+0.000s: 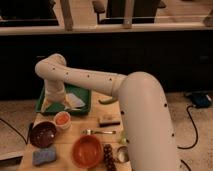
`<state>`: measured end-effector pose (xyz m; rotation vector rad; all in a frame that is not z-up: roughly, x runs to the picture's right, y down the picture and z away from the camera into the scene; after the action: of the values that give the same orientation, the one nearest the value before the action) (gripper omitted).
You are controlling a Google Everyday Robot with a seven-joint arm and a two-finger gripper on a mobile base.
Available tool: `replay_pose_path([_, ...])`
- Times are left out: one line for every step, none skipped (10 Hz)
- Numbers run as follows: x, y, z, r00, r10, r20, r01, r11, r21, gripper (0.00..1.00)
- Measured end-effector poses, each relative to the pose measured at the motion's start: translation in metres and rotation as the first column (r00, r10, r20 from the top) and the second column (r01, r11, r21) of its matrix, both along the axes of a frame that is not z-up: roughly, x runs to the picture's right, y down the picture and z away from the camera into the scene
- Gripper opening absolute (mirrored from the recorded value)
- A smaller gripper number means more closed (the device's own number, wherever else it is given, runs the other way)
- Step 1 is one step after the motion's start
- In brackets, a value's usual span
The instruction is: Place apple in paper cup
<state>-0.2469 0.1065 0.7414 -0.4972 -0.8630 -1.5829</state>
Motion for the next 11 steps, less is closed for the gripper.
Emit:
replay_pose_path([-0.0006,-0.0004,0.0000,1.000,0.003,0.005,-0.003,1.0000,0.002,0.80])
replay_pose_path([-0.0016,-0.0003,0.0002,1.000,0.005,0.011,-0.005,1.0000,0.004,0.80])
replay_pose_path([-0.0036,0.0001,-0.0003,1.000,0.003,0.017,-0.003,1.0000,0.005,0.80])
replay_pose_path([-0.0031,0.0000,0.0000,1.000,0.003,0.019,-0.003,1.0000,0.006,0.80])
replay_pose_path([-0.0028,-0.0001,0.0001,1.000,0.003,0.022,-0.003,1.0000,0.007,0.80])
replay_pose_path([-0.0031,0.0009,0.0004,1.000,0.002,0.024,-0.002,1.0000,0.006,0.80])
replay_pose_path([-0.0031,0.0006,0.0003,1.000,0.003,0.024,-0.003,1.0000,0.007,0.80])
replay_pose_path([-0.0030,0.0006,0.0004,1.000,0.003,0.024,-0.003,1.0000,0.006,0.80])
replay_pose_path([-0.0034,0.0007,0.0001,1.000,0.002,0.024,-0.003,1.0000,0.006,0.80])
replay_pose_path([-0.0034,0.0007,0.0000,1.000,0.003,0.024,-0.003,1.0000,0.006,0.80])
replay_pose_path([-0.0033,0.0007,0.0001,1.000,0.003,0.024,-0.003,1.0000,0.006,0.80])
